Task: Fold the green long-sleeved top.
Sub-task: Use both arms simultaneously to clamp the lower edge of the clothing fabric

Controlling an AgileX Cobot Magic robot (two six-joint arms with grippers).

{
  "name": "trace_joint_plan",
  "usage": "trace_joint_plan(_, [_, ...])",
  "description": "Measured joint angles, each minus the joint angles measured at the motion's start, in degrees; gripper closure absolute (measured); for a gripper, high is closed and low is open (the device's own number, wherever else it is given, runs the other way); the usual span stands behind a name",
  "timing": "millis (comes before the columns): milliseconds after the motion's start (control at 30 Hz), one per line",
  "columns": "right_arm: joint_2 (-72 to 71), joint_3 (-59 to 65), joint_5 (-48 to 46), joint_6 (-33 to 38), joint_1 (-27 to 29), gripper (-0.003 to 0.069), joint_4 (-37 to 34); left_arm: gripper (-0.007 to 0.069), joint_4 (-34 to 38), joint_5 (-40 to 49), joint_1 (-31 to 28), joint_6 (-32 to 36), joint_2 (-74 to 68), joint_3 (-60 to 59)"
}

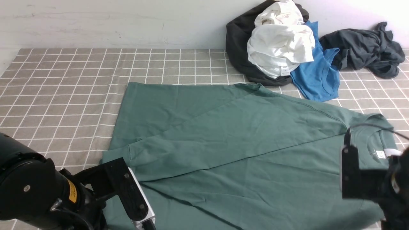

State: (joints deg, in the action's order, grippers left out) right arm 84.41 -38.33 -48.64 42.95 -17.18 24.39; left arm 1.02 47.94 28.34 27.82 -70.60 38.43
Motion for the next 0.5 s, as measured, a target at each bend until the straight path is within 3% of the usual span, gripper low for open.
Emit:
trace_joint_plan(133, [0.21,6.27,8.75,-0.25,0.17,0.0172,5.55,0.0619,0.19,0.00,0.00,-0.10,0.04,0.00])
trace_joint_plan(233, [-0.47,10.01,14.17,-1.46,0.18,0.0258,9.16,0.0619,0.83,0.00,0.00,-0.21,0.04,0.00])
trace_joint_plan(333, [-1.03,11.06,15.35,-5.77,0.18,0.0415,10.36,0.0619,1.19,0.00,0.00,-0.33,0.04,0.00])
trace_joint_plan(367, [-1.10,11.05,15.43,-6.06,0.18,0.0415,10.36,0.0619,1.24,0.00,0.00,-0.40,0.04,0.00])
trace_joint_plan(500, [-1.81,11.67,19.10,-10.90,0.23,0.0609,13.16,0.0619,1.35,0.00,0.00,-0.65,0.04,0.00])
